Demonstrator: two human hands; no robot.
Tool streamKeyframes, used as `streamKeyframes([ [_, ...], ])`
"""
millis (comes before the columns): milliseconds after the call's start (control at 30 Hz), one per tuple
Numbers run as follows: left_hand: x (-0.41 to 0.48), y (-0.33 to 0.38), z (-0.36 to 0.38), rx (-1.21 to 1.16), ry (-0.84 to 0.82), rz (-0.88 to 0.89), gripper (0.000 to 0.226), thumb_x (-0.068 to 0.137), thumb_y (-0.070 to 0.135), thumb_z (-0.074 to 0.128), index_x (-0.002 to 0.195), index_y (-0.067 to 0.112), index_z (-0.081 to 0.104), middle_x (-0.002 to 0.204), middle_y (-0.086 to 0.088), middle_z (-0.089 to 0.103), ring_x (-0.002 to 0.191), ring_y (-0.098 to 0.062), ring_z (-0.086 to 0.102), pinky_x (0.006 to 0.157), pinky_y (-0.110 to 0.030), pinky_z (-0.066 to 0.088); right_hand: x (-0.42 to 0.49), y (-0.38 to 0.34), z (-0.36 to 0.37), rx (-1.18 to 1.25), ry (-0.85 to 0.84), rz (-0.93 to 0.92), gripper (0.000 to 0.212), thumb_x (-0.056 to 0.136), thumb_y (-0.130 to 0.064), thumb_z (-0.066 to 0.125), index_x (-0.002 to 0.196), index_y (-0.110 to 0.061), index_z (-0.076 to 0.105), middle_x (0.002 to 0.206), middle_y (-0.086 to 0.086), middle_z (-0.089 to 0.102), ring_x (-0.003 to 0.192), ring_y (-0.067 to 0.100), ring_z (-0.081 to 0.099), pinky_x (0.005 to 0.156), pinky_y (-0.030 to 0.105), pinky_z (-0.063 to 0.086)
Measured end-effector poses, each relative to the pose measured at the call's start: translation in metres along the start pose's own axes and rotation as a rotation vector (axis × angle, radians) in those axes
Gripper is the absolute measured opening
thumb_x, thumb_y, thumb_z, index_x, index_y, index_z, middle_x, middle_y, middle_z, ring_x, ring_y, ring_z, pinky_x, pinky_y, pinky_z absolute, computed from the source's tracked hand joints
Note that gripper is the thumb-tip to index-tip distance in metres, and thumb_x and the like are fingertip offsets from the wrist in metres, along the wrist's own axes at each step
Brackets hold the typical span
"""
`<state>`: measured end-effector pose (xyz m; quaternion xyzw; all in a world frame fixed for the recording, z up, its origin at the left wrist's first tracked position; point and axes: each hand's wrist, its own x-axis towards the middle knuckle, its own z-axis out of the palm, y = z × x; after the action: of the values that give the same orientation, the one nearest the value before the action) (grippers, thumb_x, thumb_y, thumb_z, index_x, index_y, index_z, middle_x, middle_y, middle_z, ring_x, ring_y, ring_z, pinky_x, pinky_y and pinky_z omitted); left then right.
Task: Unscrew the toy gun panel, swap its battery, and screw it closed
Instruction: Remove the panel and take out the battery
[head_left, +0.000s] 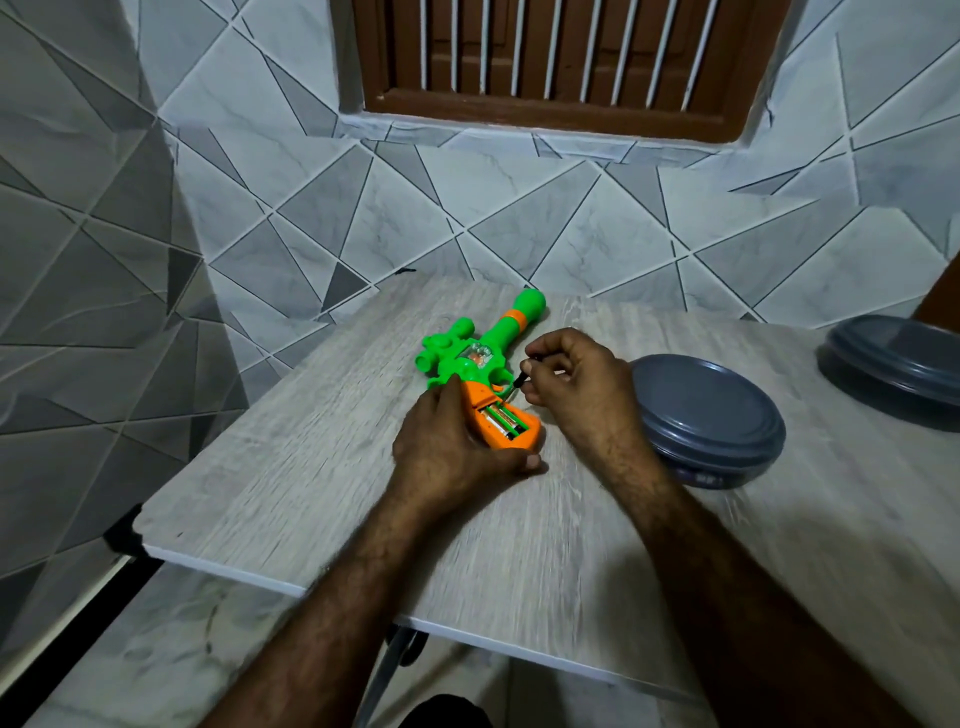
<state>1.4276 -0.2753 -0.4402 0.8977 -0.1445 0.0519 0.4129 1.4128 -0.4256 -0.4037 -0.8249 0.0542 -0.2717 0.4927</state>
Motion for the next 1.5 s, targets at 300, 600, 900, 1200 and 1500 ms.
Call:
streamKeyframes([
  [300, 0.004, -0.004, 0.005, 0.136, -0.02, -0.021, 0.116, 0.045, 0.079, 0.068, 0.145, 0.028, 0.037, 0.146, -0.002, 0.041, 0.132, -0.024, 0.042, 0.106, -0.044, 0.04, 0.005, 0.004, 0.003, -0.046, -0.068, -0.055, 0.018, 0.08, -0.01, 0.072, 0.093, -0.022, 0.067, 0.093, -0.004, 0.074, 0.082, 0.007, 0.072, 0.08, 0.041, 0.06],
  [600, 0.005, -0.007, 0.002, 0.137, -0.03, -0.007, 0.11, 0.053, 0.073, 0.076, 0.146, 0.03, 0.036, 0.147, -0.001, 0.041, 0.134, -0.023, 0.04, 0.108, -0.041, 0.038, -0.004, 0.007, 0.004, -0.02, -0.069, -0.093, 0.018, 0.082, -0.01, 0.072, 0.092, -0.024, 0.067, 0.092, -0.006, 0.073, 0.086, 0.001, 0.07, 0.082, 0.035, 0.06],
  [900, 0.007, -0.009, 0.0, 0.115, -0.036, -0.01, 0.11, 0.048, 0.072, 0.079, 0.142, 0.029, 0.042, 0.142, -0.003, 0.046, 0.13, -0.023, 0.044, 0.105, -0.037, 0.041, -0.004, 0.013, 0.004, 0.101, -0.127, -0.017, 0.023, 0.074, -0.003, 0.078, 0.081, -0.021, 0.066, 0.086, 0.001, 0.076, 0.084, 0.012, 0.073, 0.083, 0.044, 0.059],
  [1200, 0.006, -0.006, -0.002, 0.101, -0.038, -0.021, 0.108, 0.053, 0.066, 0.082, 0.145, 0.029, 0.039, 0.146, -0.002, 0.042, 0.132, -0.023, 0.042, 0.106, -0.035, 0.04, 0.018, 0.007, 0.015, 0.006, -0.162, -0.043, 0.023, 0.077, -0.012, 0.074, 0.079, -0.033, 0.067, 0.085, -0.004, 0.075, 0.085, 0.011, 0.072, 0.085, 0.043, 0.058],
  [1500, 0.006, -0.006, -0.002, 0.084, -0.034, -0.026, 0.106, 0.052, 0.066, 0.082, 0.143, 0.031, 0.041, 0.145, 0.0, 0.042, 0.132, -0.023, 0.043, 0.106, -0.038, 0.04, 0.04, -0.001, 0.031, 0.011, -0.238, 0.021, 0.022, 0.092, 0.001, 0.054, 0.094, -0.018, 0.065, 0.08, 0.005, 0.07, 0.069, 0.018, 0.067, 0.075, 0.041, 0.061],
])
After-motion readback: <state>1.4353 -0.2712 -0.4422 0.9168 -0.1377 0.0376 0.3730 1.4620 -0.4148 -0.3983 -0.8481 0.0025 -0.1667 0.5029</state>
